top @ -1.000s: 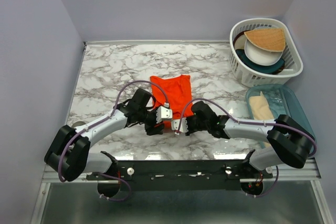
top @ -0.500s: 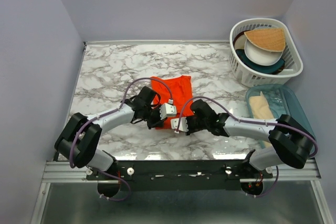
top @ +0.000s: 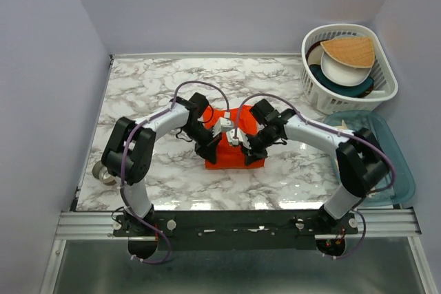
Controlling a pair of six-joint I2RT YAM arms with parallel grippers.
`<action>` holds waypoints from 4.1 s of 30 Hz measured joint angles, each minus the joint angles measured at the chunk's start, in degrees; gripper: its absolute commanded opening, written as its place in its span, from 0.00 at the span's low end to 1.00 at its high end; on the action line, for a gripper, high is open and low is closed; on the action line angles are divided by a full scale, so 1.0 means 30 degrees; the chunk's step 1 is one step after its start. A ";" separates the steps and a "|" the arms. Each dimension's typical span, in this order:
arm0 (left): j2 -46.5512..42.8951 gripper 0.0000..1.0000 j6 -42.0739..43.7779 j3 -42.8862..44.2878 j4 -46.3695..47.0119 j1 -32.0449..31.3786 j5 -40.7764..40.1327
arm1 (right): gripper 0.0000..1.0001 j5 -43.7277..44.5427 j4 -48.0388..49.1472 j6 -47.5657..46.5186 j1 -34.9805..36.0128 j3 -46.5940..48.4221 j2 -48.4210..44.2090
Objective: Roll the t-shirts
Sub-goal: Roll the T-shirt to the center of the board.
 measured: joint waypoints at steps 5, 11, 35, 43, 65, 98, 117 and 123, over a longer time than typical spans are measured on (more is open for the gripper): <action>0.2922 0.05 0.0503 0.2069 -0.2237 0.0772 0.0787 | 0.02 -0.2149 -0.4233 -0.1741 -0.1042 0.3381 0.4022; 0.5027 0.06 0.1027 0.4437 -0.4371 0.1348 0.1188 | 0.04 -0.3767 -0.7439 -0.3060 -0.1865 0.5901 0.6732; 0.4779 0.51 -0.5217 0.4080 -0.0954 0.5355 0.0976 | 0.14 -0.4357 -1.4768 0.1486 -0.3461 1.4200 1.4732; -0.8320 0.70 -0.2448 -0.3315 0.2965 0.2725 -0.1107 | 0.14 -0.3606 -1.6160 0.3840 -0.3075 1.6342 1.6305; -0.9734 0.68 -0.0219 -1.1868 1.6094 -0.4911 -0.9865 | 0.14 -0.3395 -1.7930 0.5115 -0.2914 1.8338 1.7872; -0.2484 0.13 0.0903 -0.4852 1.0112 -0.4386 -0.9267 | 1.00 -0.2987 -1.2196 0.4925 -0.8517 1.1963 0.7708; -0.0743 0.16 -0.1625 -0.1945 0.4728 -0.1392 -0.1530 | 1.00 0.4058 0.8728 0.0772 0.2004 -0.7526 -0.7198; -0.0707 0.16 -0.1676 -0.1829 0.4167 -0.0962 -0.0780 | 1.00 0.5027 0.9916 0.0459 0.2696 -0.7526 -0.5552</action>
